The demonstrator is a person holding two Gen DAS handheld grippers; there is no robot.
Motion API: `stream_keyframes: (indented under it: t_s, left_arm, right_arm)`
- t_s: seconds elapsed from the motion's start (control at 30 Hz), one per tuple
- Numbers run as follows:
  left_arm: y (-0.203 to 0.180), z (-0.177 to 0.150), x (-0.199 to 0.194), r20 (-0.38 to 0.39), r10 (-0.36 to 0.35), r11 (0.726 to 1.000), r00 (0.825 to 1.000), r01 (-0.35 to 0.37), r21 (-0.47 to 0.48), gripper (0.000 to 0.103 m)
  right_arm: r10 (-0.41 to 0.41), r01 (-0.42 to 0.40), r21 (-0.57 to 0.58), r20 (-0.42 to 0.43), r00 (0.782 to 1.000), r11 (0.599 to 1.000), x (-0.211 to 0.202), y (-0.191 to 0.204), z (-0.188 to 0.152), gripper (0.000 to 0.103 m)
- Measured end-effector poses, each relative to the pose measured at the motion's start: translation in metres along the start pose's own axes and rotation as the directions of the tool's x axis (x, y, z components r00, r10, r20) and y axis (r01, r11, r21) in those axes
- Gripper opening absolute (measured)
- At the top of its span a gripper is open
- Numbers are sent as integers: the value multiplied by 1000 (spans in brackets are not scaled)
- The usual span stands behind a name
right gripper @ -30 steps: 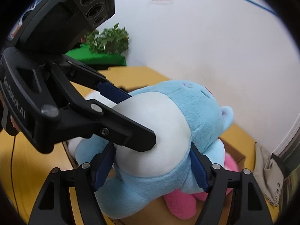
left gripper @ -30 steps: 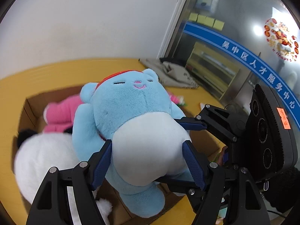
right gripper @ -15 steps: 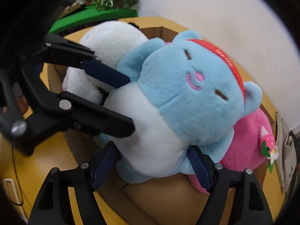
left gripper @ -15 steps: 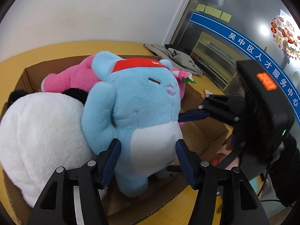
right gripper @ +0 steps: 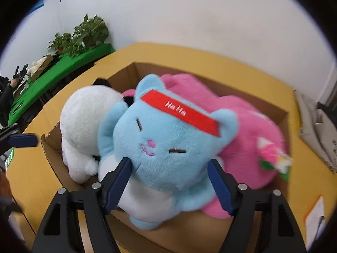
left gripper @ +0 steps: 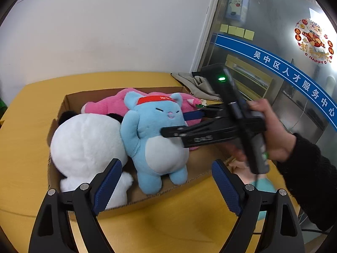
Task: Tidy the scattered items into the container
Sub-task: 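Lower the blue bear beside the panda and open both grippers, then move both grippers to the pink-and-teal pig and close on it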
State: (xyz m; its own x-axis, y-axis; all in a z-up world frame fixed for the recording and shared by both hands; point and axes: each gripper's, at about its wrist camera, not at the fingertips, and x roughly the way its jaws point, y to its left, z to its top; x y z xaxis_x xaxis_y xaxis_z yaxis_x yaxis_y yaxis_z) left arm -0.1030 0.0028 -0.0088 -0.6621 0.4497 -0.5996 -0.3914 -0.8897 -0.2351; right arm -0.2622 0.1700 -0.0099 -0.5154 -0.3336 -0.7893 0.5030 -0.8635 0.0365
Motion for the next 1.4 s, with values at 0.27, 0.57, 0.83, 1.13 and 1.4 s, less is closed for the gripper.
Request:
stream_keyframes:
  t_s: [0.27,0.57,0.83,1.13,1.4]
  left_arm:
    - [-7,-5,-28,46,60,997,997,-57,-49,103]
    - [-43,-16,-36,46,33,999,998,-32,-36,103]
    - [-75,-17,-56,46,30,999,999,-31,20,103]
    - [-101,-30,-47,-7,-39,999,999,39,21,103]
    - [-132,-25,-9,-68,-87,995,994,91,44,103]
  right_arm:
    - [-125,119,55,121,985,991,-58,19,-57,80]
    - [-227,192,161,243,943,968,-125,58,-134,86]
    - [-267,217,208,249,931,954,-135,75,-165,86]
    - [-319,245,265,287,903,933,-157,86,-207,86]
    - [-342,232,404,223,913,885,-152,46,-247,86]
